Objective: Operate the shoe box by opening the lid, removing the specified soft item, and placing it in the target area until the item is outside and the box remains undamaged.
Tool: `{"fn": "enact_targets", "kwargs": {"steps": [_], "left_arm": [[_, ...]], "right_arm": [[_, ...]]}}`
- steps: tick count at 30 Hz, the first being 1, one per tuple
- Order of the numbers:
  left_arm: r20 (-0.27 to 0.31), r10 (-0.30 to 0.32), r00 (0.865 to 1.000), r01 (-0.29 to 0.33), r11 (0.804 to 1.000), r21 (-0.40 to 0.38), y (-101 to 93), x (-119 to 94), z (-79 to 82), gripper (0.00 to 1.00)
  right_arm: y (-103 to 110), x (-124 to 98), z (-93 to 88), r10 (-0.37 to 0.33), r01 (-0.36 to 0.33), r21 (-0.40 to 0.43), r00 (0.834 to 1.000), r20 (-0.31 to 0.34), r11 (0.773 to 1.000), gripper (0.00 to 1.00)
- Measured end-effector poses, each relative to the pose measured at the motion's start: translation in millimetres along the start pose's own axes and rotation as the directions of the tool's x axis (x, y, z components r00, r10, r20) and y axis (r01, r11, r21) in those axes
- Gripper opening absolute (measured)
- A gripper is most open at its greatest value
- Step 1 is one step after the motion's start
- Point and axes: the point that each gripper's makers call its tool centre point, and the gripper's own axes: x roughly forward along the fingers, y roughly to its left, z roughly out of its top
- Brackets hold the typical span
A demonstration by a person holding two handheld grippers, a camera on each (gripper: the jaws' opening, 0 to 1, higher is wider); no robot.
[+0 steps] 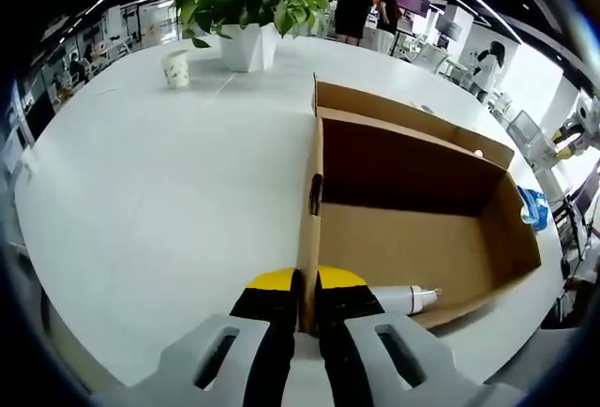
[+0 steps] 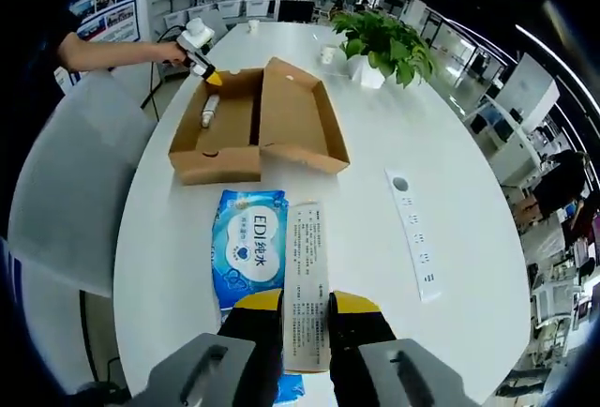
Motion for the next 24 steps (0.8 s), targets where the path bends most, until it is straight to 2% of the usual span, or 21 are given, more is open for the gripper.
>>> {"fn": "enact_targets", "kwargs": {"steps": [10, 24], "left_arm": [[-0.009, 0.006, 1.000, -0.006, 1.000, 0.015, 0.3, 1.1, 0.2, 0.04], [-0.003, 0.000, 1.000, 0.000, 1.000, -0.002, -0.7, 0.8, -0.1, 0.04]], "right_arm": [[-6.8, 5.8, -13.8, 0.001, -0.001, 0.003, 1.000, -0.024, 1.000, 0.14], [-21.7, 23.4, -49.9, 0.010, -0.009, 0.007, 0.995, -0.102, 1.000, 0.14]]}}
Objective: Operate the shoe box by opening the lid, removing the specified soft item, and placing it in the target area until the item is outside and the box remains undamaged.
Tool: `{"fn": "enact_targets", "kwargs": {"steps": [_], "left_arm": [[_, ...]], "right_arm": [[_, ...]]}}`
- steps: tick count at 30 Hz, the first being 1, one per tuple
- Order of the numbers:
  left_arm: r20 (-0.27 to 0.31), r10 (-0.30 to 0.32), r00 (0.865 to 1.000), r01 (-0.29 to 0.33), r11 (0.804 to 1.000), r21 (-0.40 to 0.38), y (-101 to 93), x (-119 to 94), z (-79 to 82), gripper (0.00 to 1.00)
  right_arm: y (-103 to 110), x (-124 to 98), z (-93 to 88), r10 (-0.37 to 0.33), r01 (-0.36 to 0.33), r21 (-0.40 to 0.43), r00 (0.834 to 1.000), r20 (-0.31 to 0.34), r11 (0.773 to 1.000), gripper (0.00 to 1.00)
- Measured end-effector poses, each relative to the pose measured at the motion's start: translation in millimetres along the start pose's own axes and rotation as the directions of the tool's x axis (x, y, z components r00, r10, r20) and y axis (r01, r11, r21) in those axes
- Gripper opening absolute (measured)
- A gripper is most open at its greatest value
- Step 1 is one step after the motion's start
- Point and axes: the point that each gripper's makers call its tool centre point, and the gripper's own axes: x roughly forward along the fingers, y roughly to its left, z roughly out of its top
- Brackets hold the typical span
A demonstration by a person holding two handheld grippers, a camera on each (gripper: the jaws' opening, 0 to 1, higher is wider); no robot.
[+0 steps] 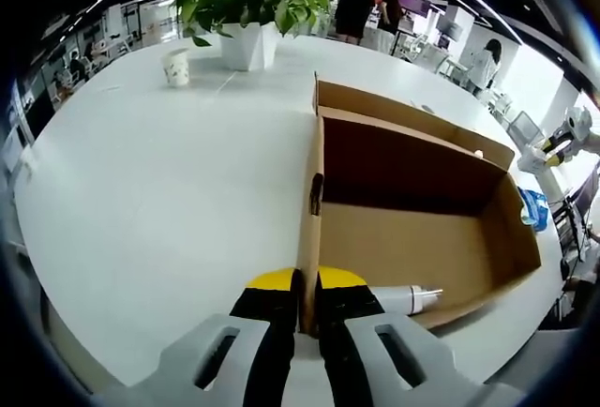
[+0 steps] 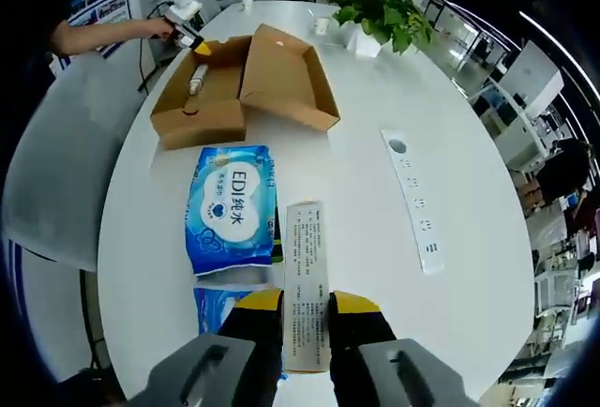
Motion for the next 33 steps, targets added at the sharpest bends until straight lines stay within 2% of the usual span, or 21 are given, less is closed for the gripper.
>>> {"fn": "enact_targets", "kwargs": {"steps": [9, 23, 33], "left_arm": [[0.000, -0.003, 1.000, 0.003, 1.000, -0.005, -1.1, -1.0, -0.2, 0.04], [0.001, -0.010, 1.000, 0.010, 1.000, -0.015, -2.2, 0.0, 0.2, 0.04], [0.001, -0.011, 1.000, 0.011, 1.000, -0.012, -1.9, 0.8, 0.6, 0.04]], "right_arm": [[0.0, 12.8, -19.3, 0.016, -0.016, 0.012, 0.999, -0.034, 1.000, 0.14], [3.1, 35.3, -38.9, 0.033, -0.033, -0.004, 0.996, -0.077, 0.999, 0.15], [6.6, 46.0, -55.0, 0.056, -0.054, 0.021, 0.994, -0.097, 0.998, 0.15]]}}
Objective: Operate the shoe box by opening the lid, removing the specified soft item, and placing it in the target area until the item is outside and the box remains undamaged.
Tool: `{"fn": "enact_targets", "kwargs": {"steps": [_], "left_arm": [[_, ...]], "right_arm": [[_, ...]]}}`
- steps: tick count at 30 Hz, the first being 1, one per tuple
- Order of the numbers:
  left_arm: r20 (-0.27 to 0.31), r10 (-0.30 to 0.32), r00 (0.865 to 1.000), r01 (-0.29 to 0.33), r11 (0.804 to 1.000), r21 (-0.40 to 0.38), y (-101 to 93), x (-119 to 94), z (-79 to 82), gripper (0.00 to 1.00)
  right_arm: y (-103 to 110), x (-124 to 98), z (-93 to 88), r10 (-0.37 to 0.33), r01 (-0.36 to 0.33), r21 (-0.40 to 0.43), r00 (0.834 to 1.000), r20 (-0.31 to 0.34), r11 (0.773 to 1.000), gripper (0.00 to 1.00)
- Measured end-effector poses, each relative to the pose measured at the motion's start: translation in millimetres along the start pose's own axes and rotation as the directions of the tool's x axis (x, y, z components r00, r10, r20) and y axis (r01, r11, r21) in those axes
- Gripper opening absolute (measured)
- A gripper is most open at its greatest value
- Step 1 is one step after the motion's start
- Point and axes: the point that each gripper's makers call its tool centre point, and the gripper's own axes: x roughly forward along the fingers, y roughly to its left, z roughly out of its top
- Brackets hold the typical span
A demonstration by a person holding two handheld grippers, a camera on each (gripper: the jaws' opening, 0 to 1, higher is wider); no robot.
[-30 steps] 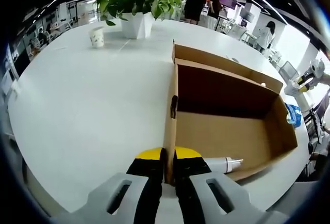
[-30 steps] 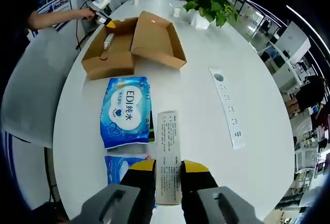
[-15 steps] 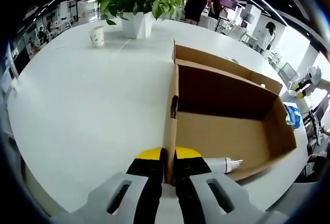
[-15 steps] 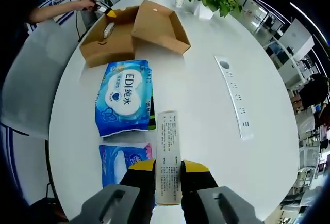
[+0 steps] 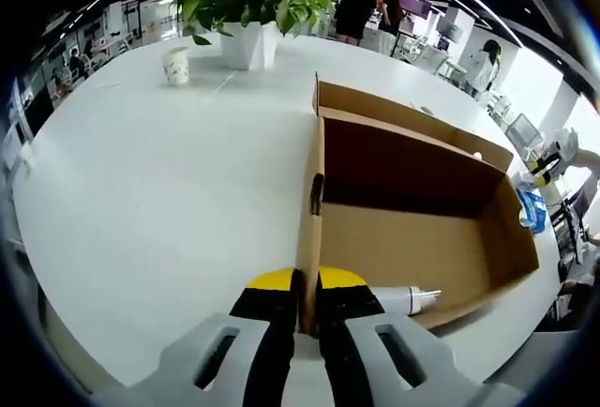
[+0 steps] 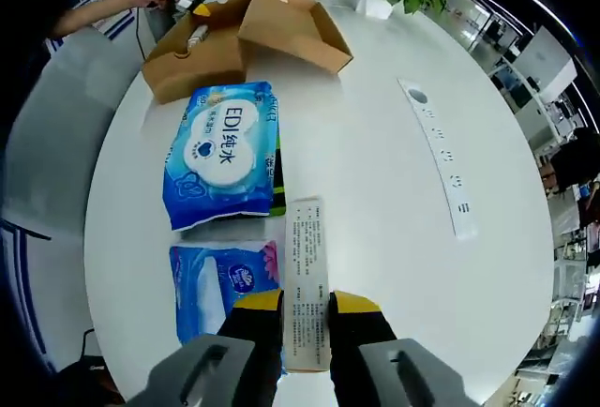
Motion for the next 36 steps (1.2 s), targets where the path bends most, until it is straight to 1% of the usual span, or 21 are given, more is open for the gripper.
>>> {"fn": "enact_targets", "kwargs": {"steps": [2, 5, 9, 13, 19, 27, 31, 36], "left_arm": [[-0.001, 0.000, 1.000, 0.000, 1.000, 0.001, -0.6, -0.4, -0.2, 0.04], [-0.001, 0.001, 1.000, -0.001, 1.000, 0.003, -1.0, -0.8, -0.5, 0.04], [-0.001, 0.002, 1.000, -0.002, 1.000, 0.005, -0.2, -0.4, -0.4, 0.04], [-0.001, 0.005, 1.000, -0.005, 1.000, 0.010, 0.6, -0.1, -0.3, 0.04], [-0.002, 0.007, 1.000, -0.007, 1.000, 0.012, -1.3, -1.1, -0.6, 0.04], [-0.001, 0.006, 1.000, -0.006, 1.000, 0.013, -2.9, -1.9, -0.6, 0.04], [0.000, 0.004, 1.000, -0.004, 1.000, 0.014, -3.5, -2.2, -0.7, 0.04], [-0.001, 0.004, 1.000, -0.004, 1.000, 0.017, -3.5, -2.2, -0.6, 0.04]], "right_arm": [[0.8, 0.8, -2.6, 0.002, -0.002, -0.005, 1.000, -0.002, 1.000, 0.15], [0.9, 4.7, -13.7, 0.001, -0.003, -0.043, 0.999, -0.052, 0.999, 0.14], [1.1, 8.3, -19.6, -0.003, 0.000, -0.038, 0.998, -0.064, 0.999, 0.15], [0.3, 11.0, -24.9, -0.012, 0.008, -0.058, 0.997, -0.082, 0.998, 0.15], [-1.8, 9.1, -25.8, -0.019, 0.011, -0.085, 0.996, -0.085, 0.996, 0.15], [-1.5, 8.7, -25.1, -0.027, 0.019, -0.086, 0.995, -0.093, 0.996, 0.15], [-7.7, 7.8, -24.5, -0.061, 0.052, -0.090, 0.993, -0.098, 0.995, 0.16], [-8.7, 6.6, -24.8, -0.068, 0.060, -0.088, 0.993, -0.099, 0.994, 0.16]]}}
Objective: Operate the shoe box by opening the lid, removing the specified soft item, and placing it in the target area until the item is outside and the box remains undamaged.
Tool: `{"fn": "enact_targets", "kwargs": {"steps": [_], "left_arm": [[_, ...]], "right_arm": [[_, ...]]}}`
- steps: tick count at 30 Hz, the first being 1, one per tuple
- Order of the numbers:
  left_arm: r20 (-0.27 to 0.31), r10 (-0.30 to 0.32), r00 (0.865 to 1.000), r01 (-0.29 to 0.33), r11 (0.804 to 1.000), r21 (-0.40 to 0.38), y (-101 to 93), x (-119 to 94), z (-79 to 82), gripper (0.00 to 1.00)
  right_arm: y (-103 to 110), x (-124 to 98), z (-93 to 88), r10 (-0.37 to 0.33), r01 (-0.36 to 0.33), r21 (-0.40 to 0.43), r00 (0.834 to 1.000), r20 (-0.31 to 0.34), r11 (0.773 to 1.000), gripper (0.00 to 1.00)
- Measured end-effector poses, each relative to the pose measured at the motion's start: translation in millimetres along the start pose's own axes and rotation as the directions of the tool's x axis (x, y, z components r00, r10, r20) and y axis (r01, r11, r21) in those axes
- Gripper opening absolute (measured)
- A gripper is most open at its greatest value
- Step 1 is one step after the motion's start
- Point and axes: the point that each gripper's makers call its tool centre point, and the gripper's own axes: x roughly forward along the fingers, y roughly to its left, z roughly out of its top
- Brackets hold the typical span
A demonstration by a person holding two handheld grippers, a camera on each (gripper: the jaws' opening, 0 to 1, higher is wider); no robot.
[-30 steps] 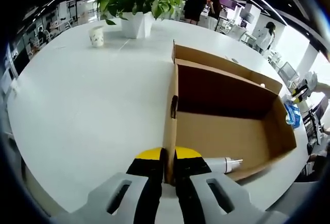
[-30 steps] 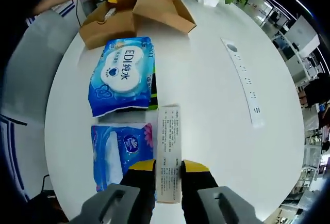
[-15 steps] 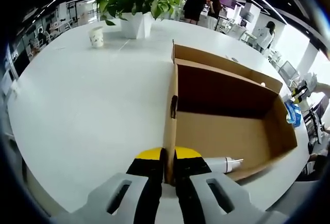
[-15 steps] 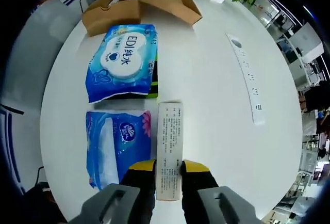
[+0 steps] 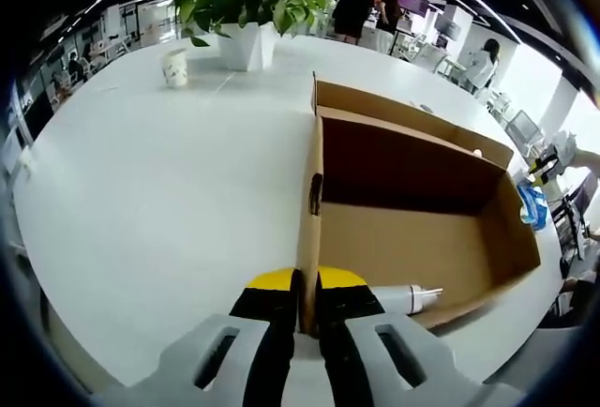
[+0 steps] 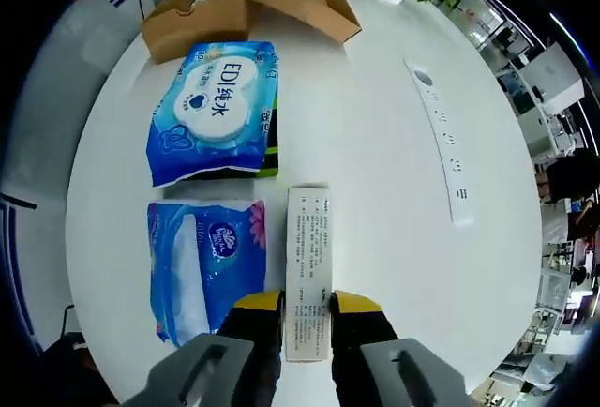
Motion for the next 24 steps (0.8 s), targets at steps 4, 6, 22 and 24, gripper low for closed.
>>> {"fn": "enact_targets", "kwargs": {"steps": [4, 6, 22, 24], "left_arm": [[0.001, -0.001, 1.000, 0.001, 1.000, 0.002, 1.3, 0.7, 0.3, 0.05], [0.001, -0.002, 1.000, 0.002, 1.000, 0.002, 1.6, 0.8, 0.4, 0.05], [0.031, 0.003, 1.000, -0.005, 0.997, 0.075, 1.6, 1.4, 3.3, 0.05], [0.040, 0.002, 0.999, -0.005, 0.997, 0.076, 1.5, 1.0, 4.0, 0.05]], "right_arm": [[-2.5, -1.9, 0.8, -0.017, 0.017, 0.013, 1.000, 0.005, 1.000, 0.18], [-3.4, -4.1, 1.9, -0.026, 0.026, 0.023, 1.000, 0.011, 0.999, 0.18], [-1.1, -22.8, 10.5, -0.130, 0.118, 0.139, 0.989, 0.077, 0.983, 0.29], [3.6, -28.6, 14.5, -0.140, 0.122, 0.173, 0.985, 0.096, 0.977, 0.33]]}}
